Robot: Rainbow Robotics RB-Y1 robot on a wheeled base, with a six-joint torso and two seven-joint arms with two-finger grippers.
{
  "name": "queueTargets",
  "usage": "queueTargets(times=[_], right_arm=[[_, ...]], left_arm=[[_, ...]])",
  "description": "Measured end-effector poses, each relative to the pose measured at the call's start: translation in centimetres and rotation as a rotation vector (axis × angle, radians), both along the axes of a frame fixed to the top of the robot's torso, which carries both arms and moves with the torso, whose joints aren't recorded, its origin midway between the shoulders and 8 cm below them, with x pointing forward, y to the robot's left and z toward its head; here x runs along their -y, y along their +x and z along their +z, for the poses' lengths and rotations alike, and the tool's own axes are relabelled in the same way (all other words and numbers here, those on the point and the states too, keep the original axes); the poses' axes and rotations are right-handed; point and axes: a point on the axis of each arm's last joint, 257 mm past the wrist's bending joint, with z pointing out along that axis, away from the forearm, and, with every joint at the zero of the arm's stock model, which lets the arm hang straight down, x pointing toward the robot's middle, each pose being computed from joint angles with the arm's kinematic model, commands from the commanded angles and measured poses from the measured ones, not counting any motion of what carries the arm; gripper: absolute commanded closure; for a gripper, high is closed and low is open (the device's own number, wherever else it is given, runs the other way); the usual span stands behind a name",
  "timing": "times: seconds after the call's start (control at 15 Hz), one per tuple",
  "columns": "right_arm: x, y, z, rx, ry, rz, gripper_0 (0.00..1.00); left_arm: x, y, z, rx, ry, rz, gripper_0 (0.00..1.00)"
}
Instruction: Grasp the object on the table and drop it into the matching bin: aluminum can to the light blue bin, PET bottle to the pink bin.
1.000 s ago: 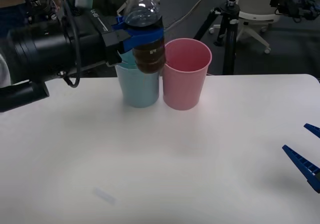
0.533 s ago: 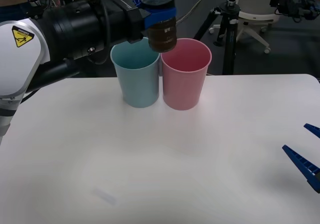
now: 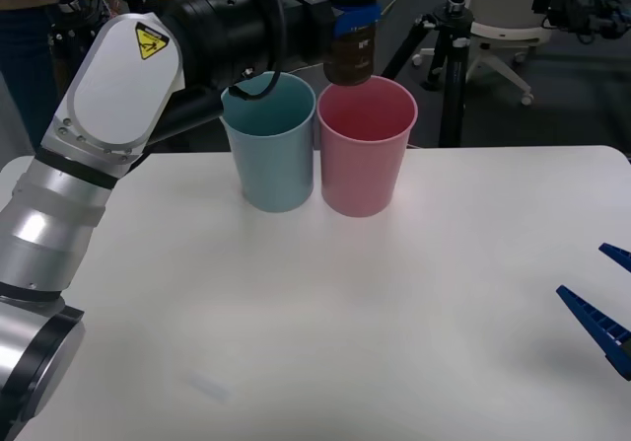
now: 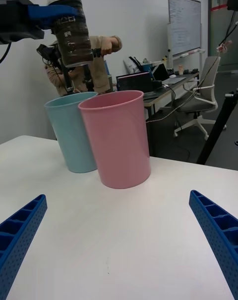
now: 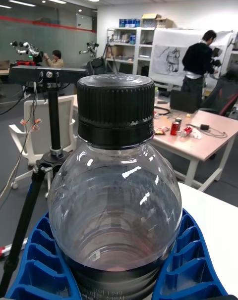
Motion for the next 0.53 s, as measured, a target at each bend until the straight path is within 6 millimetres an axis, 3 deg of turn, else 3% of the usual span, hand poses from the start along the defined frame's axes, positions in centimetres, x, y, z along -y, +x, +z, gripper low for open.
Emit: queueTargets(times=[0.53], right_arm=[[0.0,0.0,0.0,0.0,0.0,0.0,0.0]], left_arm=[[3.3,3.9,-3.2,-0.023,0.002,0.084,0.97]])
